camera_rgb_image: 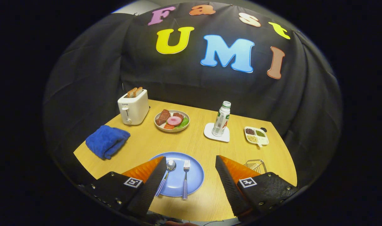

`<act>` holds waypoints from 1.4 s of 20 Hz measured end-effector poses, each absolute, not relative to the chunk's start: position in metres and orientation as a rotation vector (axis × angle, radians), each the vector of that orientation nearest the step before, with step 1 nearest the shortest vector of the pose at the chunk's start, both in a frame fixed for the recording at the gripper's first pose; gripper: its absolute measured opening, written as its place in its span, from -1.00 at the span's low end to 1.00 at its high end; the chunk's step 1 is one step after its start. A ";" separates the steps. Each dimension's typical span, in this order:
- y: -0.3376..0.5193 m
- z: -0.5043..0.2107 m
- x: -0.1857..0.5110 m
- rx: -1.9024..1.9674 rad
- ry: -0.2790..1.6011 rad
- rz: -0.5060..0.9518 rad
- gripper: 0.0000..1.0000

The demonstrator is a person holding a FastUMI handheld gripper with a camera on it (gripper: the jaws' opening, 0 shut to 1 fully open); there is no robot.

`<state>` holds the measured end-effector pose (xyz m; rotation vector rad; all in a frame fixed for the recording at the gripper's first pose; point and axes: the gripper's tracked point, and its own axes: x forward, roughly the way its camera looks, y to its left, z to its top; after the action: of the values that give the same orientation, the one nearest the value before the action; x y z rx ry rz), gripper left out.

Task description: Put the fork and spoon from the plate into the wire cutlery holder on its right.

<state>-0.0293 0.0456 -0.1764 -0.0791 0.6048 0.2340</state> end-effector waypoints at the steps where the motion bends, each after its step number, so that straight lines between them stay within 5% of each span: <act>1: 0.046 -0.186 -0.032 -0.082 0.636 0.239 0.92; 18: 0.046 -0.291 -0.060 -0.173 1.060 0.251 0.89; 21: 0.049 -0.299 -0.060 -0.194 1.112 0.268 0.60; 27: 0.057 -0.313 -0.049 -0.197 1.153 0.275 0.58; 28: 0.055 -0.315 -0.047 -0.222 1.166 0.271 0.24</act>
<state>-0.0471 0.0550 -0.3154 -0.2216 1.1660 0.2708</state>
